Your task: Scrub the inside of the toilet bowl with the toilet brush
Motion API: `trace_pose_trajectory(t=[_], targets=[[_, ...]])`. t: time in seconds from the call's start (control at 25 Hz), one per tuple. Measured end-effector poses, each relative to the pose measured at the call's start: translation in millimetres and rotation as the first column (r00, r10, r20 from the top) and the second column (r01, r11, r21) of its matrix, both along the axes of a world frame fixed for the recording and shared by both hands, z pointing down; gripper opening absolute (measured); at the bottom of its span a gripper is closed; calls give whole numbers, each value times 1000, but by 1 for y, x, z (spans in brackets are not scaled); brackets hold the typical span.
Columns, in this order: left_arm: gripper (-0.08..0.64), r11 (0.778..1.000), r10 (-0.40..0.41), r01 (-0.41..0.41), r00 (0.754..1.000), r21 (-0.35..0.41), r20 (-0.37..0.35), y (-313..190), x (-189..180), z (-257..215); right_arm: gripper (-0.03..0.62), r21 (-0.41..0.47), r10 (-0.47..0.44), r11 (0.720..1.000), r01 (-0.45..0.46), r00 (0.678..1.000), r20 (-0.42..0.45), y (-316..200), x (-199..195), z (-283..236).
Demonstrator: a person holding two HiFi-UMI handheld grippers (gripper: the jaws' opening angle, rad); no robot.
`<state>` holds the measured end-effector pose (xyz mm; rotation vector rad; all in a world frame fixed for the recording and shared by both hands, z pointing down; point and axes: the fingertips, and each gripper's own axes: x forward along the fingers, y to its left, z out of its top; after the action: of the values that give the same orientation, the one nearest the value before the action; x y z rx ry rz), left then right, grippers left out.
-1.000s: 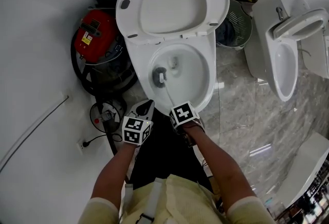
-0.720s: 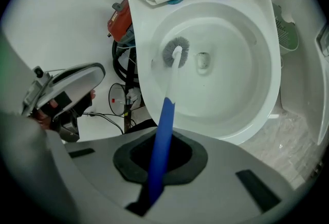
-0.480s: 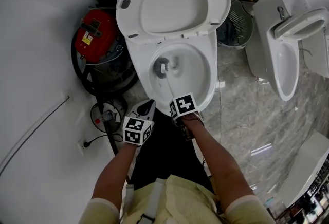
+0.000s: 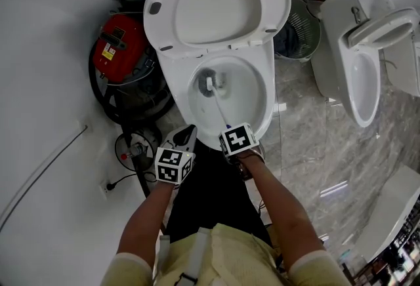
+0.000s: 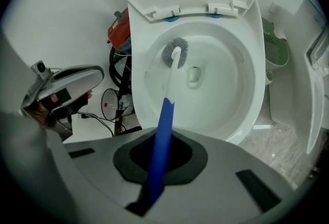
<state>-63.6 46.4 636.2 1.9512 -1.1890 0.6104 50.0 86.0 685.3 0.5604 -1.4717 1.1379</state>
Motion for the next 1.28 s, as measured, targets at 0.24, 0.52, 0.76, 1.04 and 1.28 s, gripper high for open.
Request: trace_pose_trajectory(t=[0.24, 0.52, 0.76, 1.04, 1.28], targets=[[15, 1000, 2, -2, 1000, 10, -6, -6, 2, -5, 15, 50, -58, 997, 59, 998, -11, -17, 1, 1], [15, 999, 36, -35, 999, 19, -38, -13, 9, -15, 15, 39, -21, 999, 22, 1000, -21, -33, 7, -4], [15, 998, 56, -56, 997, 14, -56, -27, 12, -19, 15, 38, -6, 999, 7, 999, -36, -44, 16, -5], [15, 997, 72, -71, 996, 21, -61, -43, 19, -30, 15, 27, 51, 998, -49, 996, -76, -54, 41, -10], [15, 994, 112, -111, 992, 14, -58, -43, 26, -33, 15, 34, 145, 989, -142, 984, -99, -55, 65, -12]])
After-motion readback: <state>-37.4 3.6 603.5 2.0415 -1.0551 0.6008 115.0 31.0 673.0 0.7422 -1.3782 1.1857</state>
